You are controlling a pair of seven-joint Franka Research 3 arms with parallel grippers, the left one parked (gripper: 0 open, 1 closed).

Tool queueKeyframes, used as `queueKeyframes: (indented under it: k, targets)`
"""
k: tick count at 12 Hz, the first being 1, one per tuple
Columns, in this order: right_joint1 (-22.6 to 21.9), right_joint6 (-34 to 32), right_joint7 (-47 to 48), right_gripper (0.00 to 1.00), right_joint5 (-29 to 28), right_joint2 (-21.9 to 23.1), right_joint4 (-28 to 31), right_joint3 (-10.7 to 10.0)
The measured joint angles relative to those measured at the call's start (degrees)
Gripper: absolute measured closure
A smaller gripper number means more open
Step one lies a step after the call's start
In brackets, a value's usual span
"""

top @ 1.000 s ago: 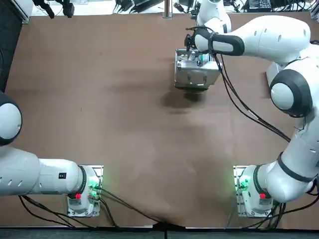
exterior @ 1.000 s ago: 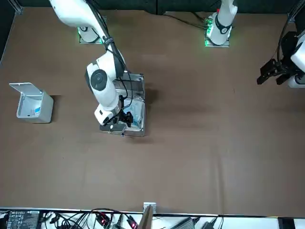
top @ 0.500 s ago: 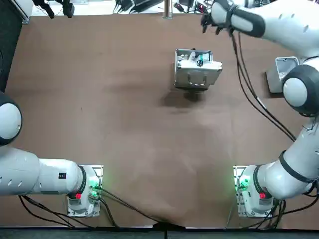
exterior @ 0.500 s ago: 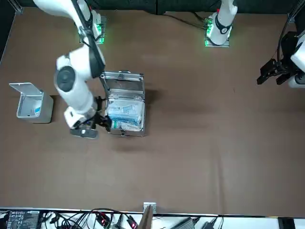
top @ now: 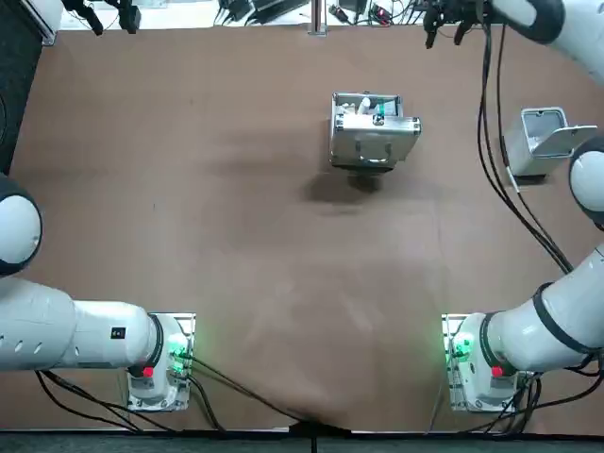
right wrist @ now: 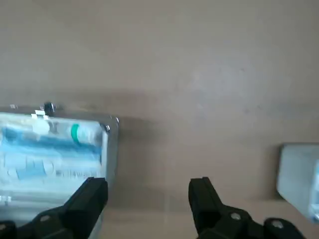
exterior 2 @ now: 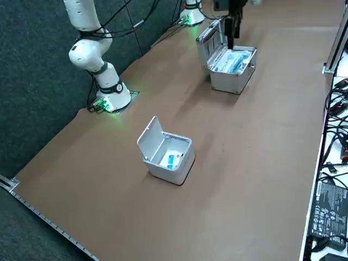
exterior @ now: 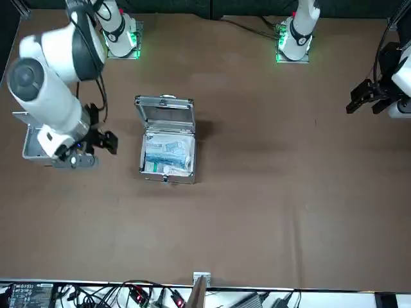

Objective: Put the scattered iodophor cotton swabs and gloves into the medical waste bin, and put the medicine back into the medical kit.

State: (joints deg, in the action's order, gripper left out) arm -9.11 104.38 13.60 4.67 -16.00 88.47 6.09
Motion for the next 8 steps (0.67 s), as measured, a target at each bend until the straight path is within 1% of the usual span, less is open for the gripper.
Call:
queueKeyframes:
  k: [2,3,6,7,8]
  targets:
    - [0.8,-4.7,-1.0,0.0,0.0,2.8,0.0,0.0]
    - [2.3,-8.4,-2.5,0.0,0.0,5.2,0.0,0.0]
    - [5.6,-11.9,-6.9,0.0,0.0,7.7,0.0,-0.1]
    - [6.4,-12.7,-8.2,0.0,0.0,8.4,0.1,-0.6]
    - [6.8,-13.4,-9.5,0.0,0.0,9.1,0.5,-1.5]
